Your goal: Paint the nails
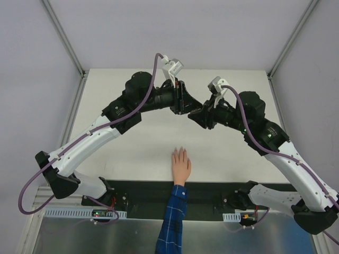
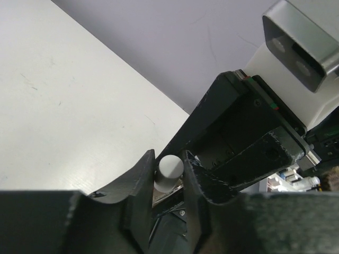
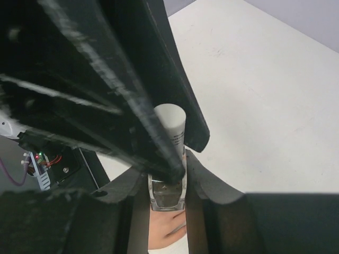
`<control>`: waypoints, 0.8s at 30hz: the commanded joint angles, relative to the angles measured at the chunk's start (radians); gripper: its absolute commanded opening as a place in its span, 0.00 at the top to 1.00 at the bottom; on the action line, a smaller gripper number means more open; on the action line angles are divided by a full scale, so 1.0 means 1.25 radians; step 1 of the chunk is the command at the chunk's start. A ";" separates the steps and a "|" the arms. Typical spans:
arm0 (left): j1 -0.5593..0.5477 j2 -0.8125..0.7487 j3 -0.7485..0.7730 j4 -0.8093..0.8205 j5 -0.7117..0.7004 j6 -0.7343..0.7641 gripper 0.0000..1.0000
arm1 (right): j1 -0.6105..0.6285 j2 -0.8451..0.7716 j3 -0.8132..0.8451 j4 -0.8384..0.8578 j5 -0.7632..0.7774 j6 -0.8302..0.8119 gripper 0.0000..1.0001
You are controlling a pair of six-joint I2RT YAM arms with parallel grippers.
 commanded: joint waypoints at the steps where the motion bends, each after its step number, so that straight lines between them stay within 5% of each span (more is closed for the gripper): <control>1: -0.007 0.012 0.031 0.013 0.076 0.029 0.80 | 0.004 -0.030 0.036 0.043 0.014 0.016 0.99; 4: -0.003 0.014 0.032 0.022 0.187 0.063 1.00 | 0.003 -0.042 0.031 0.044 -0.004 0.010 1.00; 6: 0.019 0.013 0.017 0.083 0.355 0.084 1.00 | -0.007 -0.046 0.031 0.038 -0.074 -0.029 1.00; 8: 0.032 0.008 -0.020 0.191 0.539 0.077 1.00 | -0.031 -0.044 0.040 0.021 -0.368 -0.066 1.00; 9: 0.037 0.006 -0.062 0.344 0.676 0.024 1.00 | -0.053 -0.044 0.041 0.023 -0.499 -0.080 1.00; 10: 0.038 0.002 -0.084 0.420 0.708 -0.019 1.00 | -0.056 -0.039 0.044 0.055 -0.673 -0.063 1.00; 12: 0.037 0.008 -0.115 0.551 0.742 -0.140 1.00 | -0.058 -0.033 0.045 0.092 -0.733 -0.003 1.00; 16: 0.037 0.045 -0.096 0.660 0.747 -0.218 1.00 | -0.058 -0.032 0.037 0.108 -0.737 0.018 1.00; 19: 0.040 0.051 -0.078 0.620 0.733 -0.219 1.00 | -0.058 -0.045 0.029 0.103 -0.691 0.016 1.00; 24: 0.068 0.023 -0.020 0.369 0.664 -0.083 0.46 | -0.059 -0.046 0.043 0.030 -0.552 -0.036 1.00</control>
